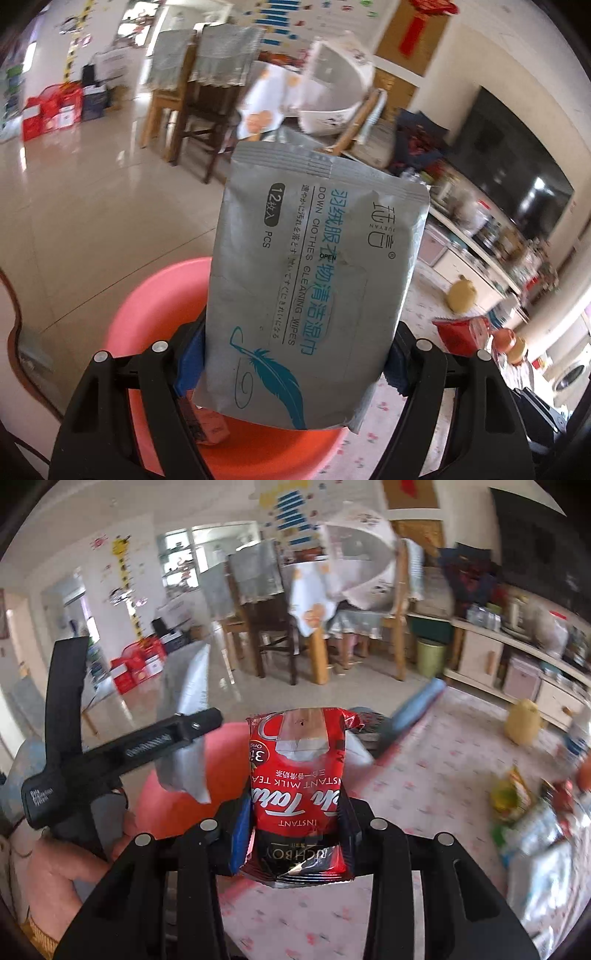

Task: Collect trash
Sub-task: 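Carry both packs to the pink bucket and open both tools to drop them, then return both tools over the table toward the remaining wrappers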

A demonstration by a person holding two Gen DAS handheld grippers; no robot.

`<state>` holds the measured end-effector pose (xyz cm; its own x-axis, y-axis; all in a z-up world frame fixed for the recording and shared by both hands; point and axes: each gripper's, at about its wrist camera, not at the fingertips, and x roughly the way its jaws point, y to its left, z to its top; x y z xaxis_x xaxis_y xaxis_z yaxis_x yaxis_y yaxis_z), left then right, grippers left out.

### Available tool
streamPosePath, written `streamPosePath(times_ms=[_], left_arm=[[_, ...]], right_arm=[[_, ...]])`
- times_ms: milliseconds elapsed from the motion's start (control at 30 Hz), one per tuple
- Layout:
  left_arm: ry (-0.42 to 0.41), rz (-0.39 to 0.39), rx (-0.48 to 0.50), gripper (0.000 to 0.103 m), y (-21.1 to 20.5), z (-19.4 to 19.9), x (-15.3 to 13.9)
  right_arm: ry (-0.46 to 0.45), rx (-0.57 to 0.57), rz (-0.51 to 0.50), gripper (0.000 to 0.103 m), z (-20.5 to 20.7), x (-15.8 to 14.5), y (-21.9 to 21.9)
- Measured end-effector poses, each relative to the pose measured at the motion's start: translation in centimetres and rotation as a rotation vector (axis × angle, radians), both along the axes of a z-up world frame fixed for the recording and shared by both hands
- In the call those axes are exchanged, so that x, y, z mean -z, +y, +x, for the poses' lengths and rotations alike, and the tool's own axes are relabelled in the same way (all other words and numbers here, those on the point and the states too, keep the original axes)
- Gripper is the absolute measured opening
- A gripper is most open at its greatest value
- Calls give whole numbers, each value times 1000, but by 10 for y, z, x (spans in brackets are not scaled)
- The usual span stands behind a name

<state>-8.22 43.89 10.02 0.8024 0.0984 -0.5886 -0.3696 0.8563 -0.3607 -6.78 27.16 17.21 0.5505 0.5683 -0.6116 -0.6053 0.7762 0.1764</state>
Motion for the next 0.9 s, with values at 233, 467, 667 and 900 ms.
streamPosePath(times_ms=[233,467,667,900], left_arm=[[54,-10,-154,83,36,-8,13],[-54,51,-225,92,40,-24,3],[-152,123,-159,95,11,-23,-10],[-197,162,-44,95,-25,-13,-20]], right_arm=[[42,-79,-34,66,15,32,63],[56,19,11,89,6,39,25],[55,96,-8,92,-5,41,-17],[2,152,-25,94,-32,43,-63]])
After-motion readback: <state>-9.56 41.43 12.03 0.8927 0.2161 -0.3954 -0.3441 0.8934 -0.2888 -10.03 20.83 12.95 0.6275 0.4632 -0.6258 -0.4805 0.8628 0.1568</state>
